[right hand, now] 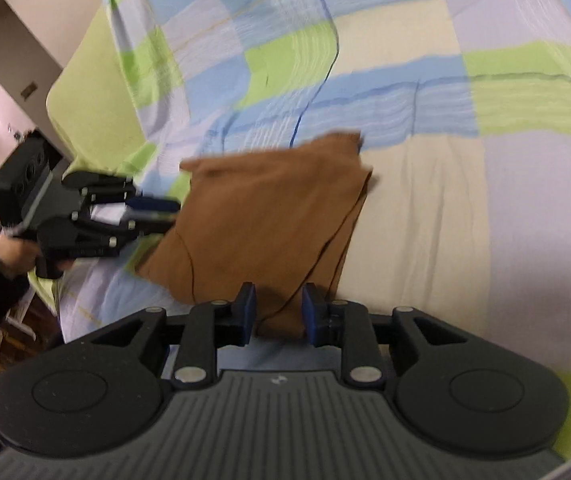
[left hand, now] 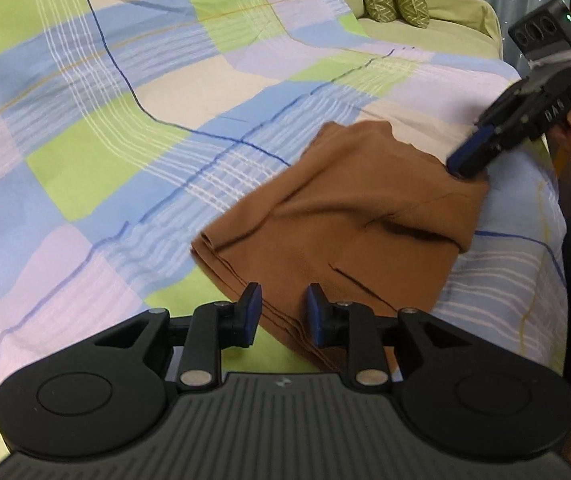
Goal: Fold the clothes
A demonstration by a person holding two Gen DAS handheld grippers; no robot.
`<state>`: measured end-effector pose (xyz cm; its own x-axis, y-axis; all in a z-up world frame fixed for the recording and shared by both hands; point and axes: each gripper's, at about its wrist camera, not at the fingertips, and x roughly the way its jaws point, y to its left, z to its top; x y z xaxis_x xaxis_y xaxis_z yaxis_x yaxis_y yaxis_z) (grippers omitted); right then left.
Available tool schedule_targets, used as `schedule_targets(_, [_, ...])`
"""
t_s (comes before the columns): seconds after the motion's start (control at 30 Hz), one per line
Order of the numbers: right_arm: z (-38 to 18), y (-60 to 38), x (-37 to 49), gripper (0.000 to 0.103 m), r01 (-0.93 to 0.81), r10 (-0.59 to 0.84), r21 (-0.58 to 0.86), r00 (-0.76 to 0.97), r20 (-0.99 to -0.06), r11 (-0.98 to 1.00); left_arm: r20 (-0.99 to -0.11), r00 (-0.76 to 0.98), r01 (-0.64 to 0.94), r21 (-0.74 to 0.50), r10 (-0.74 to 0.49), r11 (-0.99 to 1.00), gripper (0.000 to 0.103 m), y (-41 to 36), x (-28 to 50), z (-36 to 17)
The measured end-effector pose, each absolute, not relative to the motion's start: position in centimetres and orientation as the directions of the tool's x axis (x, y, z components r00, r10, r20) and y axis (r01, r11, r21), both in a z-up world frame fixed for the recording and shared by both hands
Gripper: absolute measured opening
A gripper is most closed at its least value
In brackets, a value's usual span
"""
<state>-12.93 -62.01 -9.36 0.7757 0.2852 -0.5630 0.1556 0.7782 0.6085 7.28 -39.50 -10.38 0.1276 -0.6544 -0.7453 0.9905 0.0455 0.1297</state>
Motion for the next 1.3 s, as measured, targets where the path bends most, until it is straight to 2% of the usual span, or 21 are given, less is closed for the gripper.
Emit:
schedule_targets(0.1, [-8.4, -62.7, -12.2, 0.023, 0.171, 0.201, 0.514, 0.783, -0.589, 0.841, -0.740, 0.157, 0.981, 0.191, -0.655, 0.019, 0.047, -40.5, 8.0, -10.0])
schedule_targets(0.13, [-8.2, -62.8, -12.0, 0.023, 0.171, 0.183, 0.488, 0.782, -0.596, 0.856, -0.737, 0.167, 0.975, 0.222, -0.655, -0.002, 0.049, -40.9, 8.1, -9.9])
schedule_targets(0.17, [-7.9, -63.1, -11.5, 0.023, 0.158, 0.172, 0.456, 0.780, -0.602, 0.876, -0.735, 0.175, 0.968, 0.252, -0.655, -0.024, 0.049, -41.4, 8.3, -9.9])
schedule_targets(0.27, [-7.8, -63.8, -9.8, 0.033, 0.110, 0.173, 0.400, 0.776, -0.606, 0.910, -0.740, 0.164, 0.953, 0.290, -0.652, -0.089, 0.049, -42.4, 8.6, -10.0])
schedule_targets(0.4, [-8.6, -64.3, -7.4, 0.033, 0.049, 0.181, 0.327, 0.749, -0.637, 0.944, -0.758, 0.128, 0.917, 0.336, -0.640, -0.214, 0.048, -43.4, 8.2, -10.6])
schedule_targets(0.47, [-8.8, -64.4, -7.0, 0.033, 0.016, 0.191, 0.303, 0.743, -0.641, 0.953, -0.765, 0.119, 0.911, 0.337, -0.633, -0.236, 0.045, -43.6, 8.2, -10.8])
schedule_targets(0.53, [-9.1, -64.6, -7.0, 0.033, -0.001, 0.194, 0.288, 0.743, -0.640, 0.958, -0.771, 0.093, 0.915, 0.316, -0.630, -0.251, 0.033, -43.6, 8.4, -10.8])
schedule_targets(0.67, [-9.4, -64.9, -7.0, 0.033, -0.053, 0.250, 0.316, 0.740, -0.625, 0.947, -0.773, 0.076, 0.918, 0.300, -0.630, -0.258, 0.032, -43.5, 8.7, -11.0])
schedule_targets(0.7, [-9.5, -64.9, -7.1, 0.030, -0.072, 0.271, 0.326, 0.733, -0.623, 0.943, -0.772, 0.077, 0.919, 0.300, -0.631, -0.255, 0.034, -43.4, 8.7, -11.0])
schedule_targets(0.73, [-9.5, -64.9, -7.1, 0.021, -0.075, 0.275, 0.327, 0.731, -0.624, 0.942, -0.771, 0.078, 0.920, 0.300, -0.632, -0.253, 0.036, -43.4, 8.7, -11.1])
schedule_targets(0.83, [-9.4, -65.0, -7.0, 0.003, -0.072, 0.266, 0.315, 0.727, -0.633, 0.946, -0.775, 0.070, 0.926, 0.284, -0.628, -0.247, 0.034, -43.6, 9.0, -11.1])
schedule_targets(0.87, [-9.3, -64.9, -7.2, 0.003, -0.069, 0.257, 0.306, 0.732, -0.631, 0.949, -0.779, 0.066, 0.928, 0.277, -0.624, -0.248, 0.032, -43.6, 9.1, -11.1])
schedule_targets(0.9, [-9.1, -64.9, -7.4, 0.002, -0.066, 0.247, 0.297, 0.738, -0.628, 0.953, -0.783, 0.062, 0.929, 0.271, -0.619, -0.250, 0.023, -43.7, 9.1, -11.1])
schedule_targets(0.93, [-8.9, -64.8, -7.6, 0.002, -0.063, 0.237, 0.288, 0.743, -0.626, 0.956, -0.786, 0.066, 0.928, 0.275, -0.615, -0.252, 0.011, -43.6, 9.1, -11.0])
schedule_targets(0.97, [-8.6, -64.6, -7.8, 0.002, -0.058, 0.220, 0.269, 0.748, -0.626, 0.961, -0.786, 0.072, 0.926, 0.281, -0.615, -0.251, 0.007, -43.5, 9.0, -10.9])
schedule_targets(1.13, [-6.1, -62.8, -9.5, 0.002, -0.034, 0.118, 0.146, 0.779, -0.616, 0.989, -0.754, 0.095, 0.919, 0.317, -0.650, -0.233, 0.002, -41.9, 7.6, -9.4])
schedule_targets(1.3, [-1.4, -59.3, -12.6, 0.001, -0.019, -0.004, -0.035, 0.827, -0.563, 0.999, -0.657, 0.122, 0.911, 0.372, -0.744, -0.179, 0.002, -37.9, 4.5, -4.5])
